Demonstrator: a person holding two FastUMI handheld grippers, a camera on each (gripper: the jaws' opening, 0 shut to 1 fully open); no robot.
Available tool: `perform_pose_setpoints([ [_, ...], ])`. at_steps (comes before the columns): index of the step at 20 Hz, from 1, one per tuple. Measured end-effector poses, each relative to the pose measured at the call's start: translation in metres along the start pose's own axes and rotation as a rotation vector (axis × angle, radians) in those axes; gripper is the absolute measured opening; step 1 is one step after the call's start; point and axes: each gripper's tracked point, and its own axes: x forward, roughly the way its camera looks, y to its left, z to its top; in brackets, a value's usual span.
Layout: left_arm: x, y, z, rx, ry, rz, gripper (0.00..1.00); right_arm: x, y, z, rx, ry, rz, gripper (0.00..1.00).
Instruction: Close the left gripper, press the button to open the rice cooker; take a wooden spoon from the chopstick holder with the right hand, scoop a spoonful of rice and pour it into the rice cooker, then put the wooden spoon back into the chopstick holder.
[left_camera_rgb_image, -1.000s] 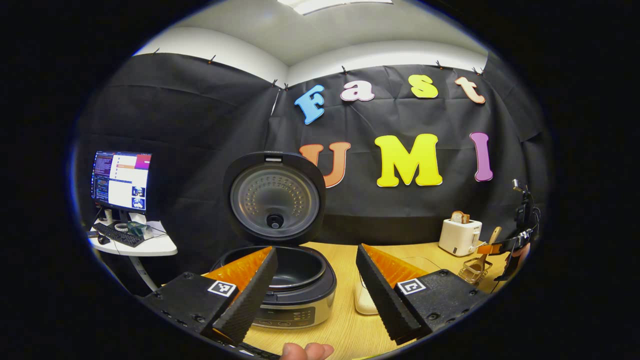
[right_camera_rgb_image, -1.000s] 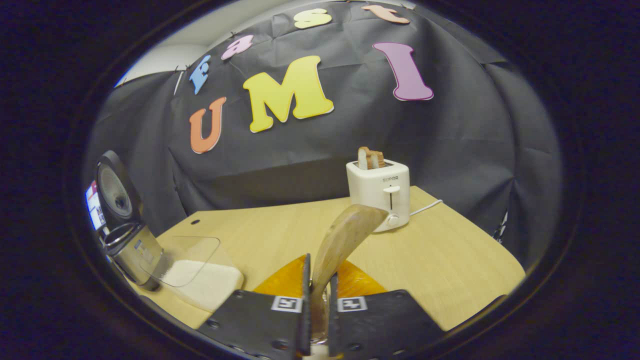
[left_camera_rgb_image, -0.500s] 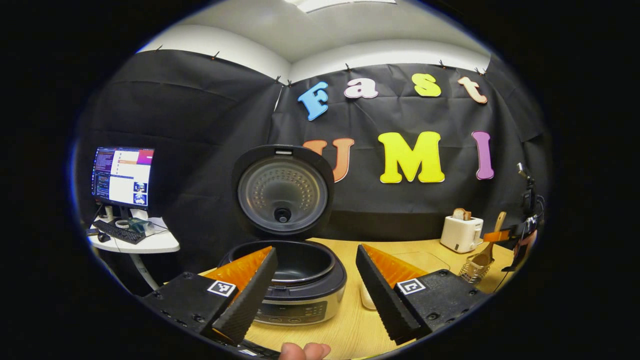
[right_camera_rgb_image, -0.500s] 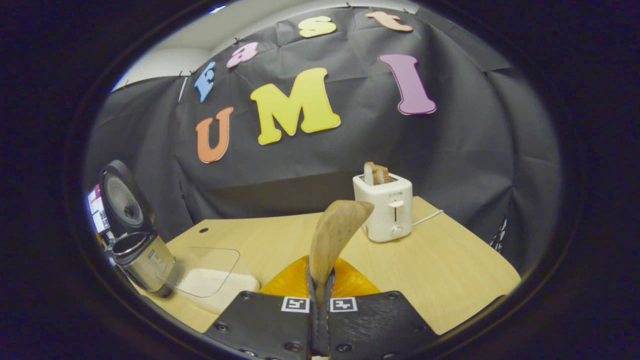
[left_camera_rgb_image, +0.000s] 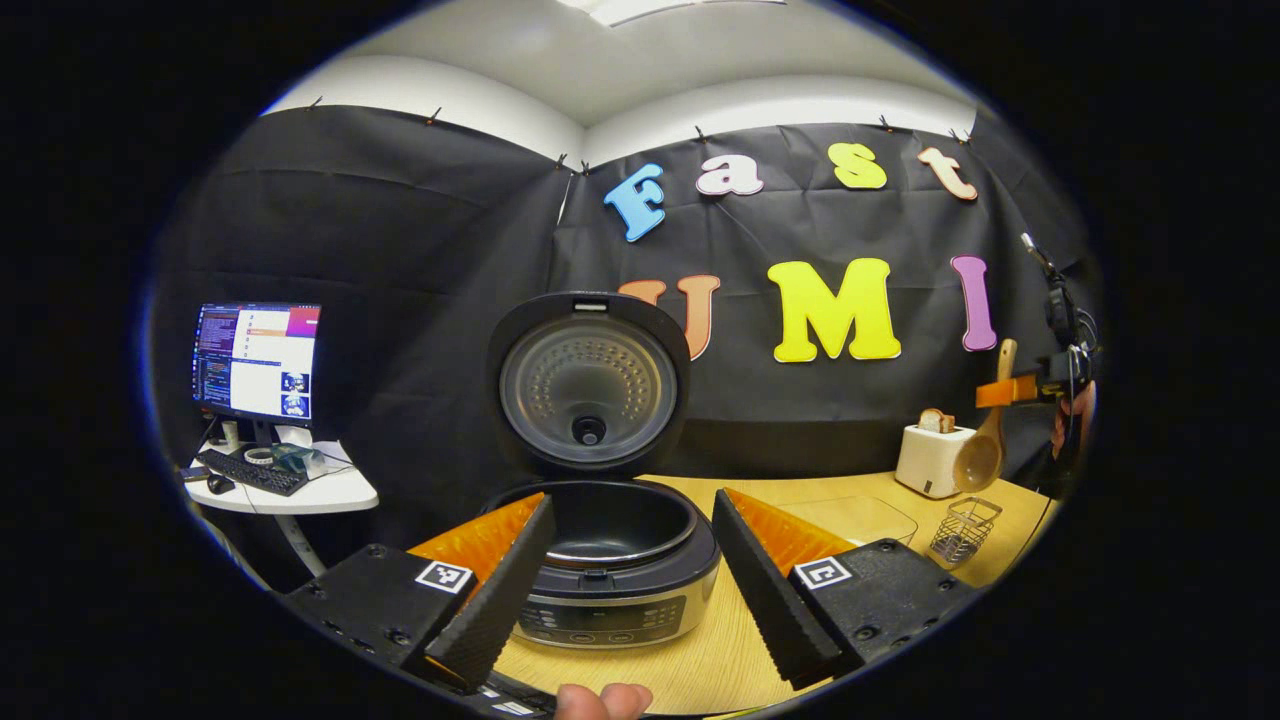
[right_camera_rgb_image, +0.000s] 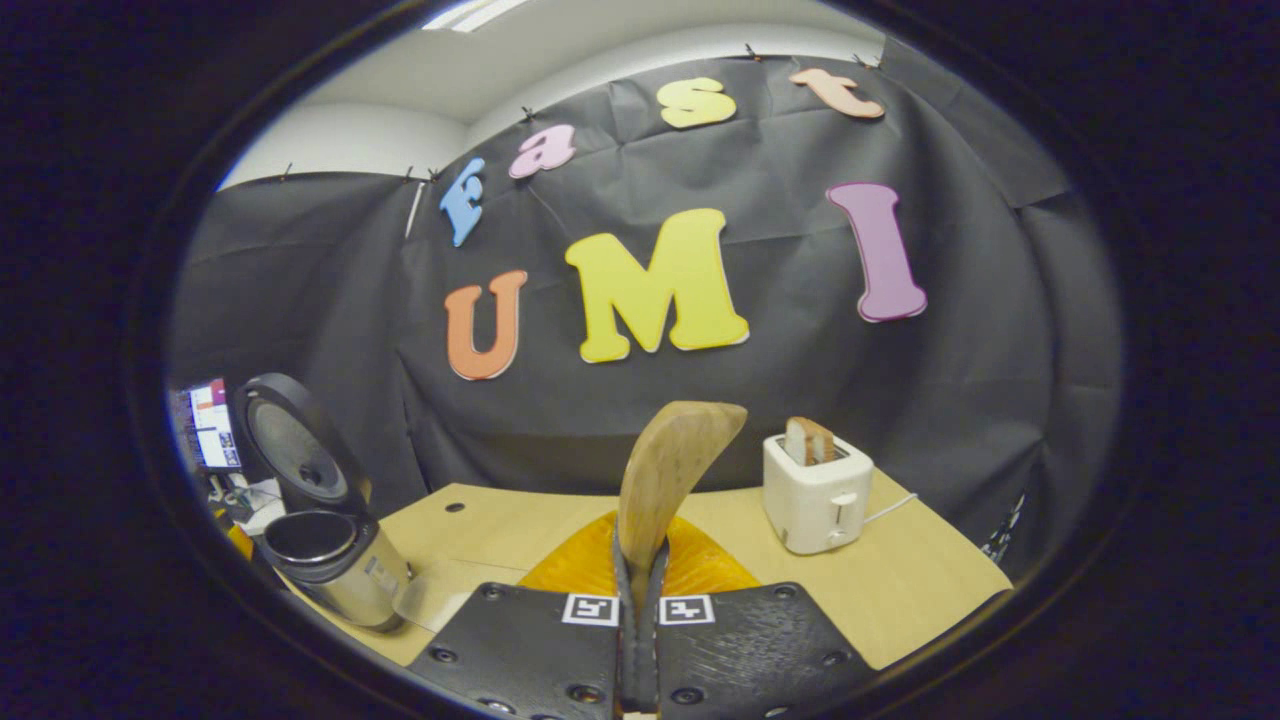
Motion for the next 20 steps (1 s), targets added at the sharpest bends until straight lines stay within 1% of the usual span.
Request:
perform_pose_setpoints([
  [1, -0.002, 0.002, -0.001, 0.002, 0.005, -0.004, 0.95, 0.006, 0.016, 0.002, -0.008, -0.003, 0.022, 0.0],
  [2, -0.003, 0.001, 0.0, 0.008, 0.009, -0.014, 1.0, 0.013, 0.032, 0.004, -0.02, -0.005, 0.041, 0.0],
  [4, -0.003, 0.011, -0.001, 0.022, 0.011, -0.009, 1.0, 0.028, 0.063, -0.004, -0.056, 0.012, 0.076, 0.0],
  [7, -0.006, 0.021, -0.001, 0.034, 0.012, 0.005, 1.0, 0.047, 0.101, -0.033, -0.114, 0.065, 0.11, 0.0],
  [9, -0.007, 0.022, 0.001, 0.034, 0.008, -0.003, 1.0, 0.06, 0.111, -0.056, -0.162, 0.091, 0.097, 0.0],
  [10, -0.007, 0.023, 0.003, 0.04, 0.004, 0.0, 0.95, 0.066, 0.112, -0.069, -0.184, 0.108, 0.081, 0.0],
  [11, -0.008, 0.026, 0.005, 0.048, 0.002, 0.009, 1.0, 0.072, 0.114, -0.081, -0.205, 0.122, 0.068, 0.0],
  [13, -0.008, 0.031, 0.004, 0.053, 0.004, 0.015, 1.0, 0.08, 0.114, -0.098, -0.249, 0.134, 0.036, 0.0],
  [17, -0.008, 0.037, 0.004, 0.032, 0.009, 0.018, 1.0, 0.088, 0.112, -0.122, -0.368, 0.142, -0.042, 0.0],
  [18, -0.008, 0.039, 0.004, 0.029, 0.01, 0.026, 1.0, 0.09, 0.115, -0.129, -0.386, 0.146, -0.043, 0.0],
  [20, -0.008, 0.043, 0.004, 0.022, 0.009, 0.03, 1.0, 0.093, 0.128, -0.15, -0.361, 0.186, -0.011, 0.0],
])
